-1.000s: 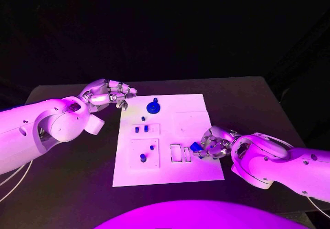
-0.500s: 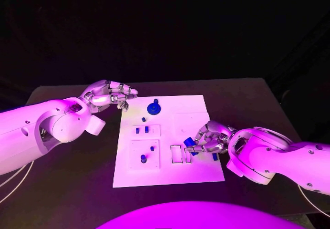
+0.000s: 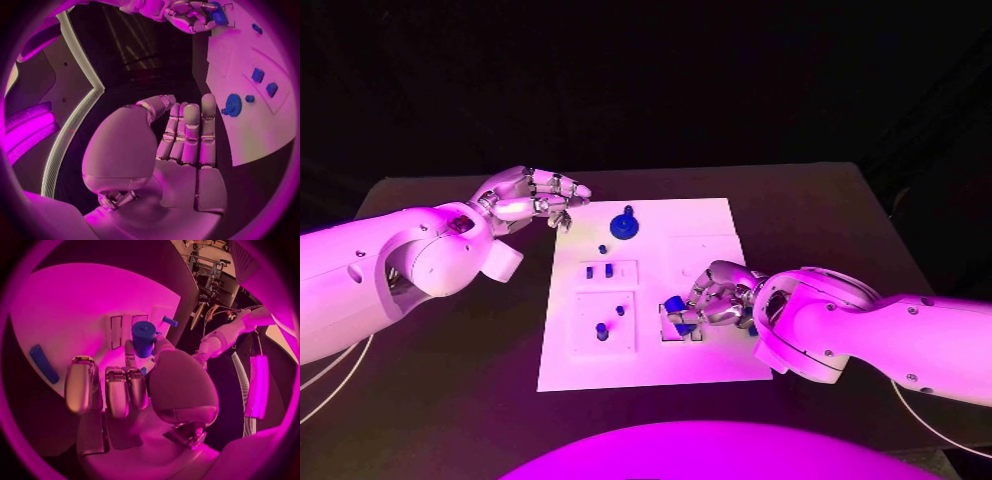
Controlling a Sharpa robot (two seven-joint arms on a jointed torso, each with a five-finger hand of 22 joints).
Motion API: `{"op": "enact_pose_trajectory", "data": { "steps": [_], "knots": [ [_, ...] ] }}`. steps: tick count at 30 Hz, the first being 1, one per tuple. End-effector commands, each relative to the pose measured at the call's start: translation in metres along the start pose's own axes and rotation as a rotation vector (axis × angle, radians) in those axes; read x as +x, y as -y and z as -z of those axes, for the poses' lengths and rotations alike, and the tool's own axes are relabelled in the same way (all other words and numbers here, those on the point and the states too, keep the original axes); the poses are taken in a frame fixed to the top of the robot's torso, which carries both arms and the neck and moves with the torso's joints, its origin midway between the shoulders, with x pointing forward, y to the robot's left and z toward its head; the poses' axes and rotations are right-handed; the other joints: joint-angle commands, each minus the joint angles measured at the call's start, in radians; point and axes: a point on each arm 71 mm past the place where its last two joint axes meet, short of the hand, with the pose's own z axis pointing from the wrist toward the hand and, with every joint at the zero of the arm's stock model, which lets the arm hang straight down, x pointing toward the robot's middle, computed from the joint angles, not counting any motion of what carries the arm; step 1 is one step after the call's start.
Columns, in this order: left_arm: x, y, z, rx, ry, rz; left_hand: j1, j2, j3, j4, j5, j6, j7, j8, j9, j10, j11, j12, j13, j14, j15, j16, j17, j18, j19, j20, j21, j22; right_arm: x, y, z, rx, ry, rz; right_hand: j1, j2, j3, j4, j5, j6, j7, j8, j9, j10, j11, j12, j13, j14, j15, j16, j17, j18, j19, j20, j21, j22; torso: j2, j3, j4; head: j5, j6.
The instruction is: Assemble the parts on the task board
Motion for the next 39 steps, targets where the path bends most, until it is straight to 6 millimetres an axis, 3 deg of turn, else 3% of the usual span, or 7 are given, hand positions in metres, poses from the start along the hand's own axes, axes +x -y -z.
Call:
{"op": "enact_pose_trajectory", "data": {
  "steps": [1,12,24,31,34,38,39],
  "knots": [
    [0.0026,0.0011,-0.0005,0.007,-0.018,0.013,-0.011,0.002,0.005,0.002,0.004,-0.005,0.0,0.005,0.002,-0.007,0.0,0.004,-0.001,0.002,0.003,0.005,0.0,0.015,-0.008,0.001,0.006,0.002,0.0017,0.0005,-0.0026,0.009,-0.009,0.03,-0.011,-0.013,-0.009,-0.001,-0.007,0.024,-0.015,0.014,0.023,0.104,-0.007,0.004,0.263,0.104,-0.007,0.005,0.263,-0.005,0.019,-0.004,-0.006,0.102,0.0,0.0001,0.0007,0.002,-0.003],
    [0.001,0.0014,0.0005,0.01,-0.008,0.013,-0.013,0.003,0.005,0.003,0.004,-0.006,0.0,0.006,0.002,-0.007,0.0,0.004,-0.002,0.003,0.003,0.006,0.001,0.015,-0.008,0.002,0.006,0.002,0.0039,0.001,-0.0053,0.017,-0.023,0.064,-0.017,-0.016,-0.014,-0.002,-0.013,0.024,-0.016,0.016,0.024,0.104,-0.008,0.004,0.263,0.104,-0.007,0.005,0.263,-0.005,0.019,-0.004,-0.006,0.103,-0.001,0.0003,-0.0013,0.007,-0.01],
    [0.0007,0.0012,0.0008,0.008,-0.007,0.013,-0.013,0.003,0.005,0.003,0.004,-0.006,0.0,0.006,0.002,-0.007,0.0,0.004,-0.002,0.003,0.003,0.006,0.001,0.015,-0.008,0.002,0.006,0.002,0.003,-0.0012,-0.0061,0.007,0.005,0.071,-0.03,-0.023,-0.025,-0.001,-0.021,0.024,-0.016,0.018,0.027,0.104,-0.008,0.004,0.263,0.104,-0.007,0.005,0.263,-0.005,0.019,-0.004,-0.006,0.104,-0.001,-0.0004,0.0001,0.01,-0.007],
    [0.0007,0.0014,0.0011,0.008,-0.006,0.012,-0.014,0.004,0.006,0.004,0.005,-0.007,-0.001,0.007,0.002,-0.007,-0.001,0.006,-0.002,0.003,0.003,0.007,0.001,0.016,-0.008,0.002,0.006,0.002,0.0006,-0.003,-0.0081,-0.006,0.045,0.095,-0.102,-0.031,-0.087,0.001,-0.128,0.023,-0.017,0.029,0.039,0.104,-0.009,0.004,0.263,0.104,-0.008,0.005,0.263,-0.005,0.02,-0.005,-0.009,0.107,0.0,-0.0006,-0.0004,0.015,-0.002],
    [0.0007,0.0015,0.0012,0.009,-0.005,0.012,-0.015,0.004,0.006,0.005,0.005,-0.007,-0.001,0.007,0.002,-0.007,-0.001,0.006,-0.002,0.003,0.003,0.006,0.0,0.016,-0.008,0.002,0.006,0.002,0.0007,-0.0041,-0.009,-0.012,0.047,0.115,-0.113,-0.035,-0.097,0.001,-0.136,0.022,-0.017,0.031,0.041,0.104,-0.009,0.004,0.263,0.104,-0.008,0.005,0.263,-0.005,0.021,-0.005,-0.007,0.109,0.0,-0.0005,0.0002,0.012,-0.005],
    [0.0007,0.0016,0.0013,0.009,-0.005,0.012,-0.015,0.004,0.006,0.005,0.005,-0.007,-0.001,0.007,0.002,-0.007,-0.001,0.006,-0.002,0.003,0.003,0.006,0.0,0.016,-0.008,0.002,0.006,0.002,0.0013,-0.0047,-0.0097,-0.015,0.042,0.13,-0.124,-0.058,-0.116,0.002,-0.146,0.02,-0.017,0.033,0.044,0.104,-0.009,0.004,0.263,0.104,-0.008,0.005,0.263,-0.005,0.021,-0.005,-0.007,0.11,-0.001,-0.0006,0.0003,0.015,-0.007],
    [0.0006,0.0016,0.0014,0.009,-0.004,0.012,-0.015,0.004,0.006,0.005,0.005,-0.007,-0.001,0.007,0.002,-0.007,-0.001,0.006,-0.002,0.003,0.003,0.006,0.0,0.016,-0.008,0.002,0.006,0.002,0.0014,-0.0049,-0.0099,-0.015,0.042,0.133,-0.138,-0.075,-0.13,0.003,-0.167,0.018,-0.016,0.034,0.046,0.104,-0.008,0.004,0.263,0.104,-0.008,0.005,0.263,-0.005,0.021,-0.005,-0.009,0.11,-0.001,-0.0002,-0.0005,0.017,-0.008]
  ]
}}
